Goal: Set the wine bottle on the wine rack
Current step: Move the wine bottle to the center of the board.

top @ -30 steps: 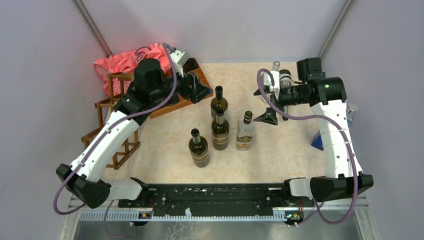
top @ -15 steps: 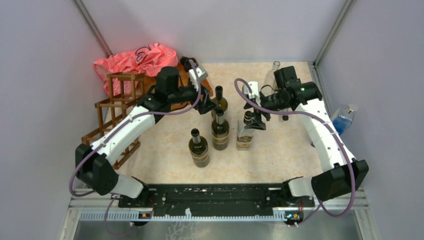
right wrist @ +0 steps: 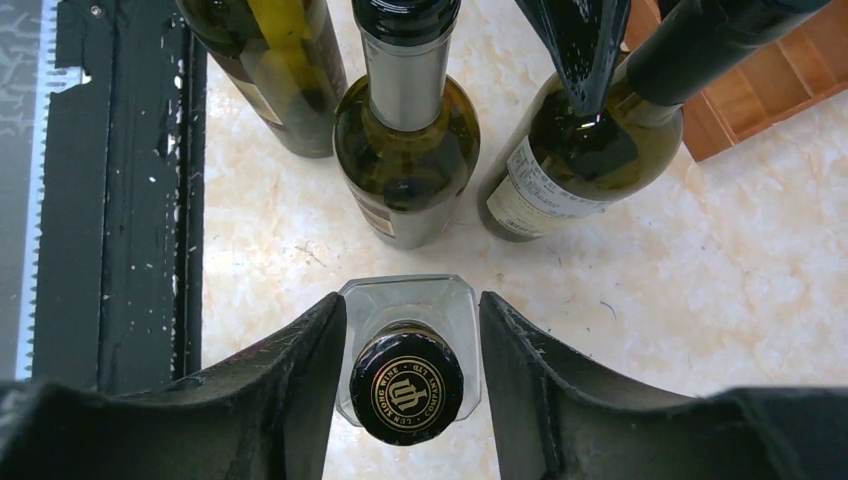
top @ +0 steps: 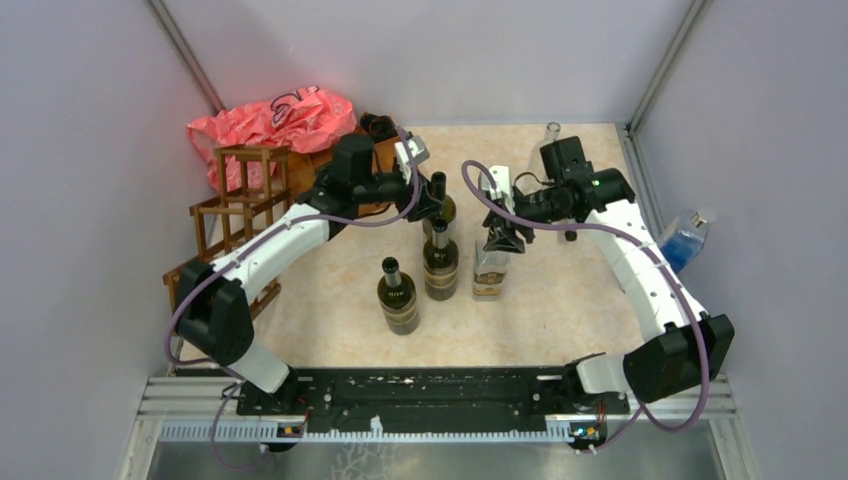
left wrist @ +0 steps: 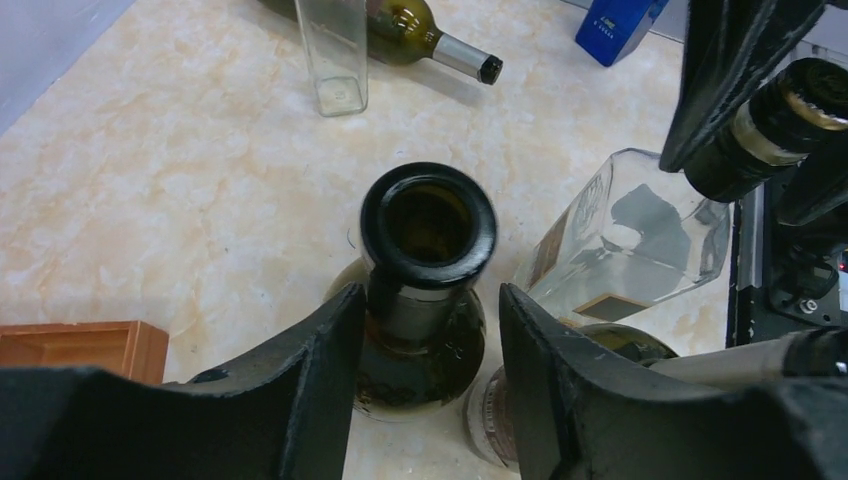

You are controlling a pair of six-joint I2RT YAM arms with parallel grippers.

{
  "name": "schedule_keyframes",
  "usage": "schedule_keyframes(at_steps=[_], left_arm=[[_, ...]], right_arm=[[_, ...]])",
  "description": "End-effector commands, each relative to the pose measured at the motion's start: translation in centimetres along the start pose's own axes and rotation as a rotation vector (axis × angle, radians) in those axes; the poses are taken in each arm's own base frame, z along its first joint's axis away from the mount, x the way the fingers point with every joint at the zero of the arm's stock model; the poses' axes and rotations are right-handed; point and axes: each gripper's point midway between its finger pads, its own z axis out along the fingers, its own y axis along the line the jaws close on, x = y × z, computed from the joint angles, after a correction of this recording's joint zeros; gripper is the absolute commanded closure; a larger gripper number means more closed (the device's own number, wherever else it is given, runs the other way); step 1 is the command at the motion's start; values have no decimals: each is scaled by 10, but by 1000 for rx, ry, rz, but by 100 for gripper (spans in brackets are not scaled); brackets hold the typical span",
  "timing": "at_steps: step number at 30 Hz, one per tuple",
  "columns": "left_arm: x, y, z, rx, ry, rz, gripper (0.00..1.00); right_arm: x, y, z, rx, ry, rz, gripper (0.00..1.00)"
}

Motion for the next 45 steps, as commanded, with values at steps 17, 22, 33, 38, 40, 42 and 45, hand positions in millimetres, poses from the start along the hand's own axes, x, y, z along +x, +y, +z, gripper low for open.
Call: schedule_keyframes(at_steps=[17,22,33,38,40,42,45], left_arm=[[-38,2,20,126,-116,68,100],[-37,3,18,134,-124,70,98],[-40,0,23,164,-173,82,53],[-40,-11,27,254,-196,87,48],[-38,-13,29,273,-198,82,48],[-36,-17,31,300,-200,85,48],[-35,-24,34,345,-209,95,49]], right_arm=[[-41,-38,-15,158,-128,-24,100],[-40,-51,-18,199,-112,-25,100],[-36,-107,-38,345,-123,32,100],[-37,-118,-37,358,-131,42,100],[-38,-124,-38,371,-137,48,100],[-38,-130,-39,383,-142,62,100],[-35,-142,-42,416,-139,92,100]])
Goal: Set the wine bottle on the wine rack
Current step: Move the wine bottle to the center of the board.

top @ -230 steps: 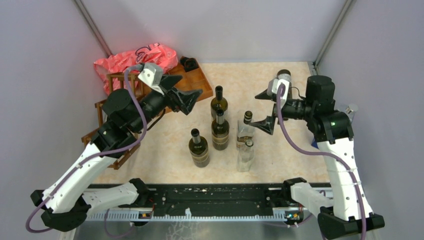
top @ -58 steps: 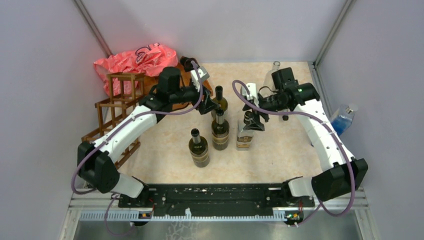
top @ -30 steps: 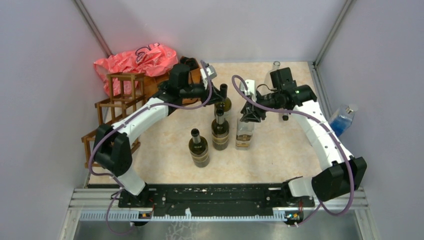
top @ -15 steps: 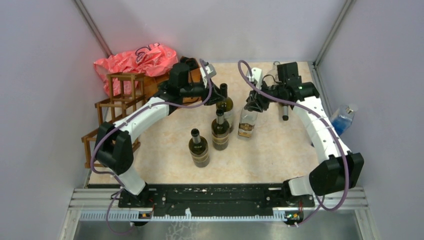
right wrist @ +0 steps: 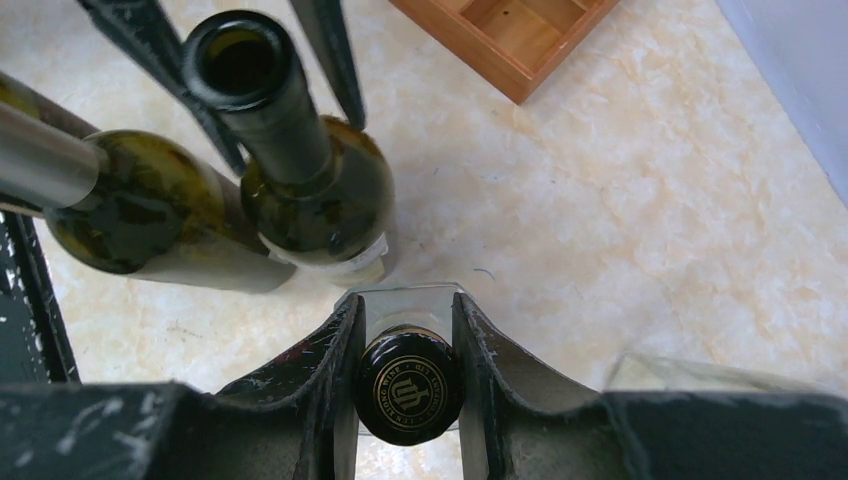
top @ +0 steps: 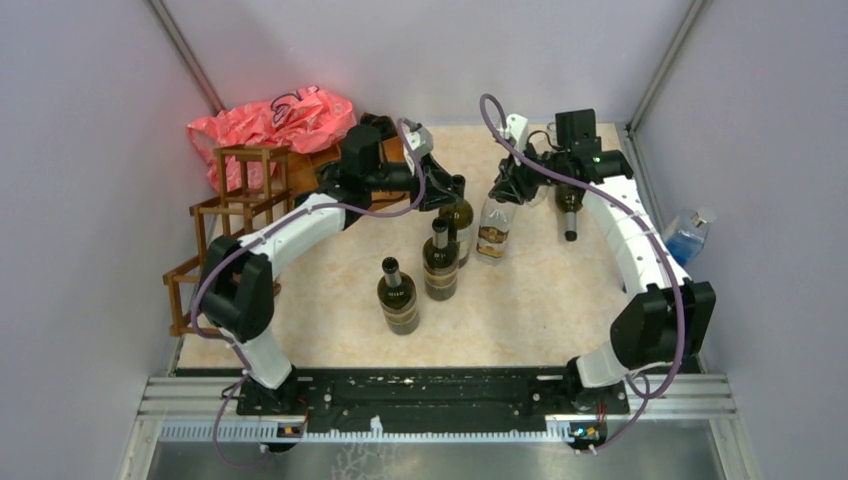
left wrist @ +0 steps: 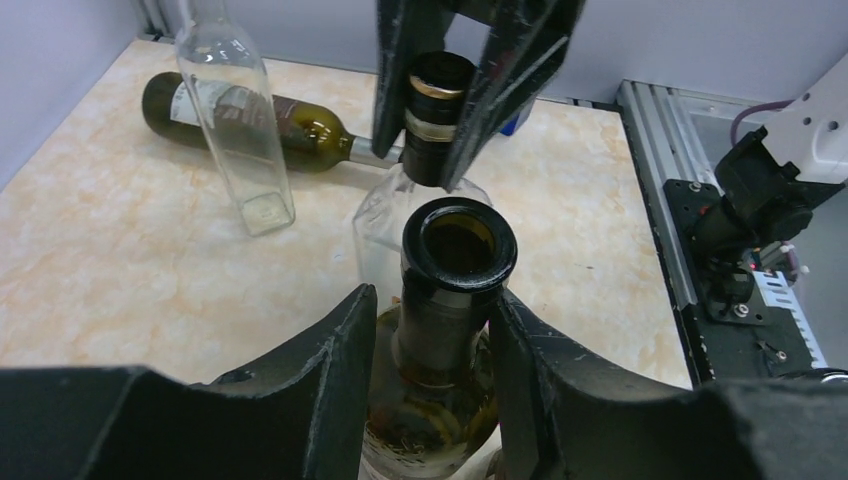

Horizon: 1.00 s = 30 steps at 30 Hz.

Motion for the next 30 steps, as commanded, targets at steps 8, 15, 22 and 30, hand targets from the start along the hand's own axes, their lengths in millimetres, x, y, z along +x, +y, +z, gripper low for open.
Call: schedule_keyframes(at_steps=[8,15,22,30], left_arm=[[-12,-12,18,165,-64,53,86],[-40,32,22,-29,-95,178,100],[-62,82,27,-183,-149,229,100],[-58,121,22,-254,-190,205,100]], right_arm=[[-55,-54,-11,170,-125,-67,100],[-56,-93,-12,295,-95,-41,100],[-60,-129,-9,404,-92,-20,100],[-59,-151,-1,448,-91,8,98]])
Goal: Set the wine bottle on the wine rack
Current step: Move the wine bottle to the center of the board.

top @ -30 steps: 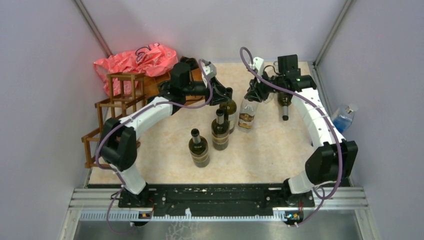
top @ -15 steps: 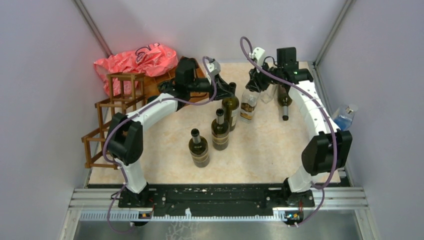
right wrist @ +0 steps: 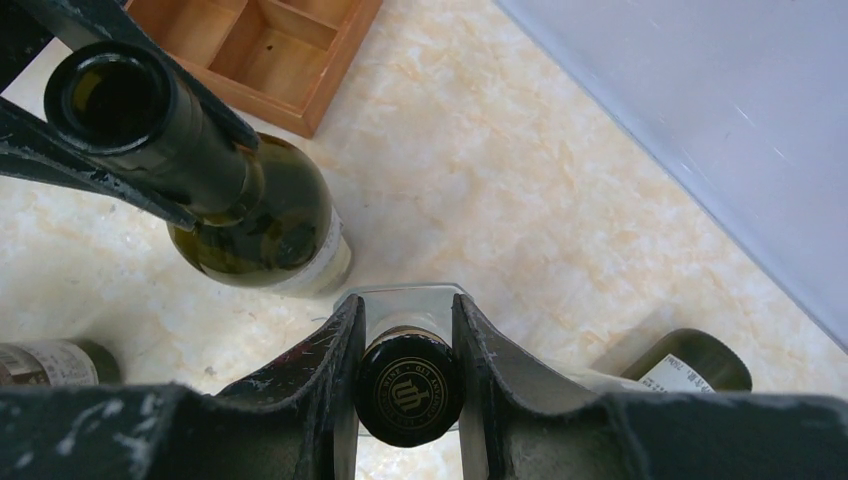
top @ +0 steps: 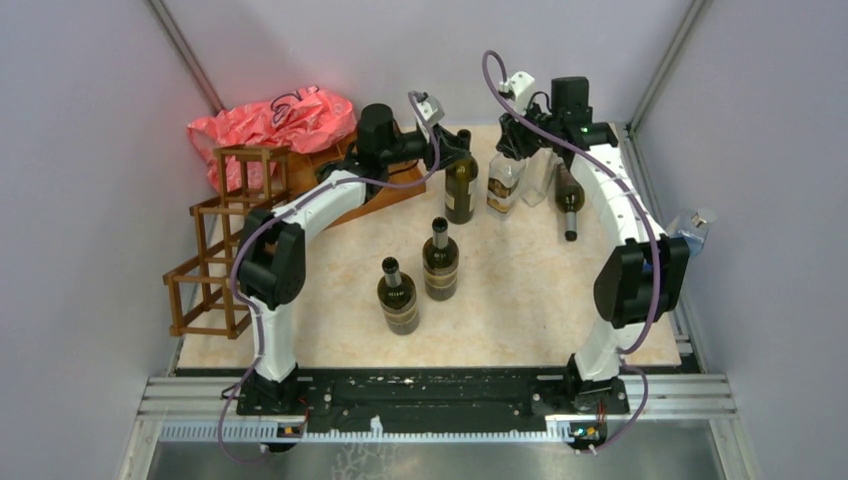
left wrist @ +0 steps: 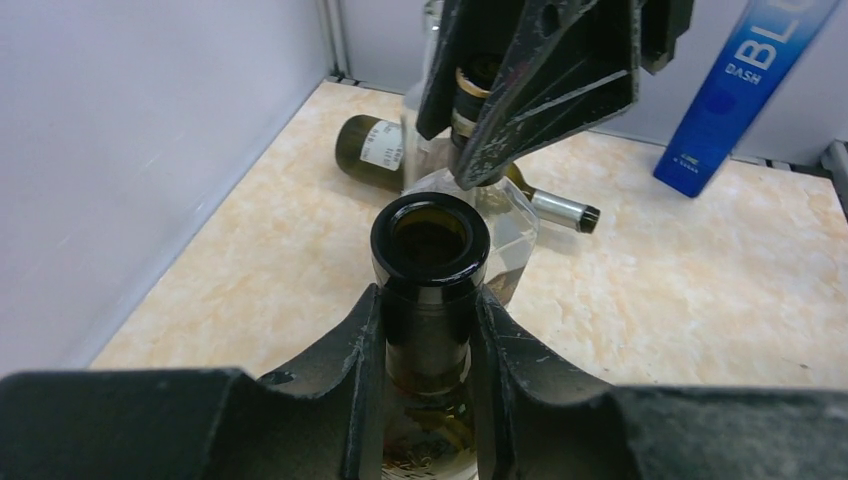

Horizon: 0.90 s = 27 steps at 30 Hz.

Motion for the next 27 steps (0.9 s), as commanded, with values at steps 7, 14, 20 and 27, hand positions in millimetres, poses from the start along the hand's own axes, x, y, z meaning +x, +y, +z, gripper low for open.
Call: schedule_keyframes(at_steps=[7,14,20,27], left_arm=[[-39,21,-4,-31,-135,67,63],[-43,12,-9,-11,-140,42,37],[-55,12,-16,-47,-149,48,22],[-91,14,-41,-179,-168,36,8]], right_arm=[[-51,-26,-12,87,-137,-69,66],[-64,-21,-29,80,-171,-72,43],[-82,-6,-54,55,-215,-99,29],[-101,27,-102,5,-265,-191,12]])
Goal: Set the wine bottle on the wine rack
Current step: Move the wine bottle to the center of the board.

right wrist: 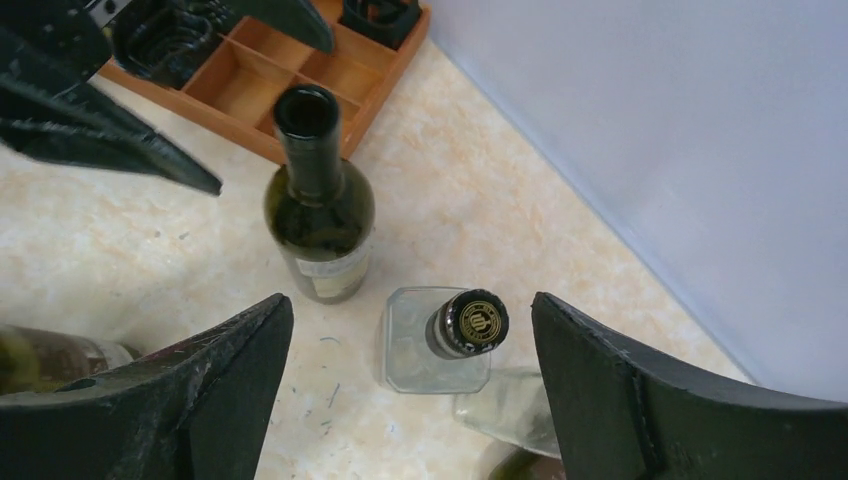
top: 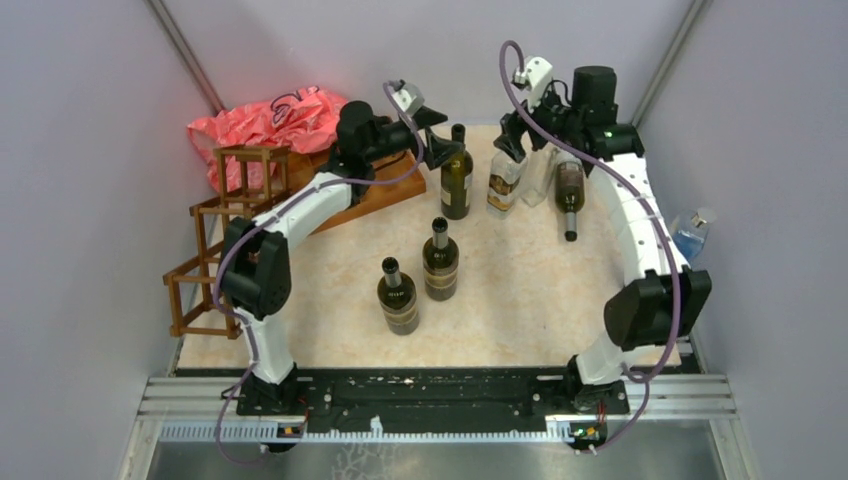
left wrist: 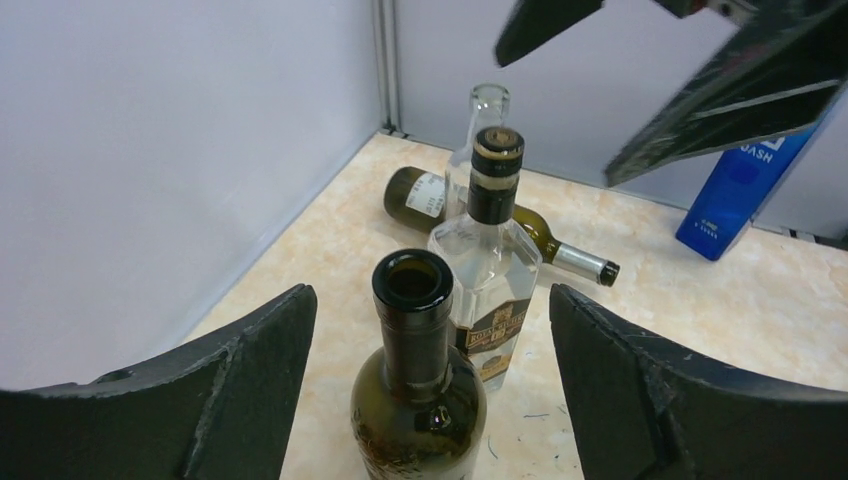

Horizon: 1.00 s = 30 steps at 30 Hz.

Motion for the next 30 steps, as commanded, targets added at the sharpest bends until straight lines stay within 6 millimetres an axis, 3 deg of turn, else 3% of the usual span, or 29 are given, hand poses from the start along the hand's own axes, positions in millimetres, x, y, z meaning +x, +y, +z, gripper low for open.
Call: schedule_keyframes(at_steps=[1,9,11,16,23,30], left_arm=[[-63,-1,-20,-96,-68,33,7],[-107,-14,-65,-186,-84,-23,1],[-125,-22,-83,-197,-102,-48,1],[-146,-39,-129,-237,-118,-138,1],[-146,-64,-178,-326,-103,-308,1],[-138,-89,-201,-348,-106,-421,1]], right_arm=[[-66,26,-62,-28,-153,-146,10],[-58,76,-100,-121,-200,-224,3],[-56,88,-106,-154,-215,-231,2],[-50,116,-114,-258,-256,-226,2],[-36,151,-118,-410,-306,-201,2],[-17,175,-115,-489,-315,-250,2]])
